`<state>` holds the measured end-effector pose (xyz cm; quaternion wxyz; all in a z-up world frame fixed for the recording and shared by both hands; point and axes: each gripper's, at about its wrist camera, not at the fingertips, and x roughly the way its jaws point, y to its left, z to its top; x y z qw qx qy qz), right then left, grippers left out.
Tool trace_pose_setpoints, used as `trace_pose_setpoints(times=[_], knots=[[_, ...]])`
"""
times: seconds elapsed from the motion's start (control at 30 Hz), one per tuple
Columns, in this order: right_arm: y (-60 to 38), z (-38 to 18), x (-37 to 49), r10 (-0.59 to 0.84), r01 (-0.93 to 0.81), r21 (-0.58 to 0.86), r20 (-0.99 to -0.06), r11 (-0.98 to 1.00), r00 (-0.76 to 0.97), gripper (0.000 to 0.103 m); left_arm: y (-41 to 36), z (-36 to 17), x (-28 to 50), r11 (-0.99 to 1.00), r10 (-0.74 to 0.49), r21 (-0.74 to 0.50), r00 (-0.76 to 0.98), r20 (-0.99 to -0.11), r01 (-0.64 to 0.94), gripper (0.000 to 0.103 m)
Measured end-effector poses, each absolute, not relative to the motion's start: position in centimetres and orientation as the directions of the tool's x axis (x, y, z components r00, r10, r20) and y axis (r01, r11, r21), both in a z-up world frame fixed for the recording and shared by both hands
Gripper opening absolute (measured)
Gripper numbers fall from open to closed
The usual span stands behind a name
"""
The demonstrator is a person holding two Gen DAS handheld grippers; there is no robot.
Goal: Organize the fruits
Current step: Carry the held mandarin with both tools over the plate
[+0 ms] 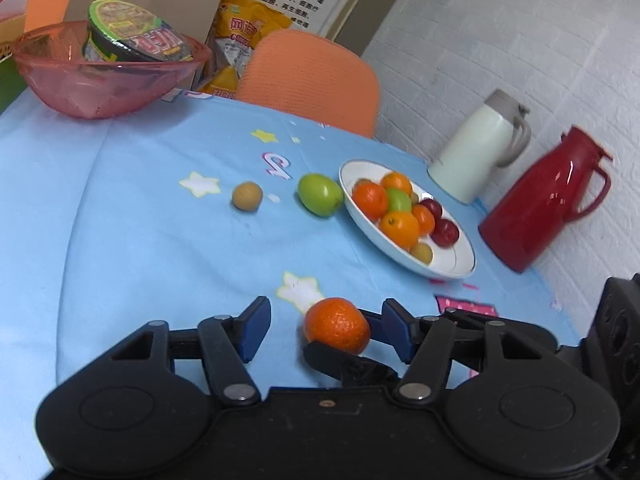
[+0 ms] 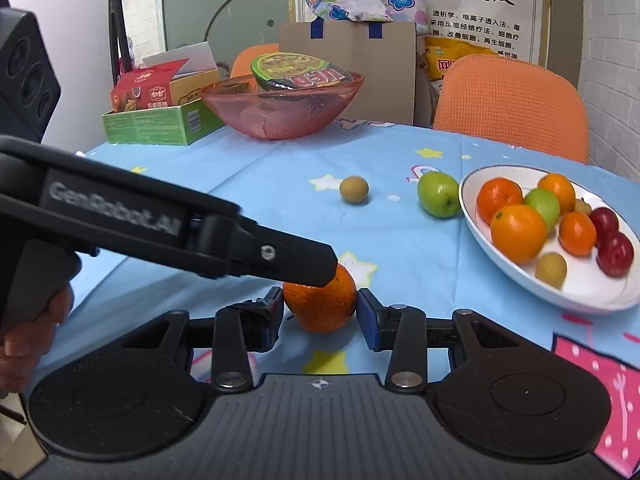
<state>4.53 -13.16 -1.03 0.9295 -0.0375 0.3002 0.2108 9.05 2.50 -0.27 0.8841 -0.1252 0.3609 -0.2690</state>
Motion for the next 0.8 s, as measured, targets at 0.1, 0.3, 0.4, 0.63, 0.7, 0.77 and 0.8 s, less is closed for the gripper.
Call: trace_pose_setpoints(times=[0.1,0.3,0.4,0.63,0.7,0.77,0.8], knots=[[-13.4,-1.2,3.4,0.368,-0.417,0.049,-0.569,0.908,0.735,0.069,1.8,-0.8,8.4,0.818,-0.576,-0.413,0.573,-0.584,0.401,0.085],[-14.0,-1.3,2.7,0.374,-0.408,0.069,-0.558,0.911,0.741,0.068,0.9,-1.8,8.3,0.798,-0.602,-0.451,0.53,-0.597,0.4,0.086],[-14.3,-1.5,2.6,0.375,-0.397,0.086,-0.553,0.914,0.744,0.069,0.7,-1.8,8.2,0.793,-0.609,-0.463,0.523,-0.596,0.396,0.085],[-15.0,-1.6,2.2,0.38,-0.387,0.104,-0.534,0.916,0.755,0.068,-0.4,-1.4,7.9,0.813,-0.582,-0.427,0.531,-0.616,0.395,0.086],[-15.6,-1.4,2.1,0.377,-0.377,0.112,-0.522,0.919,0.765,0.068,-1.2,-0.9,7.9,0.814,-0.58,-0.412,0.535,-0.614,0.41,0.086],[-16.5,-0.9,1.9,0.368,-0.36,0.117,-0.505,0.925,0.78,0.068,-2.0,-0.4,8.0,0.807,-0.59,-0.408,0.537,-0.603,0.427,0.086],[-17.0,-0.7,1.9,0.361,-0.351,0.118,-0.496,0.929,0.789,0.068,-2.4,0.0,8.1,0.802,-0.595,-0.405,0.538,-0.597,0.439,0.086]])
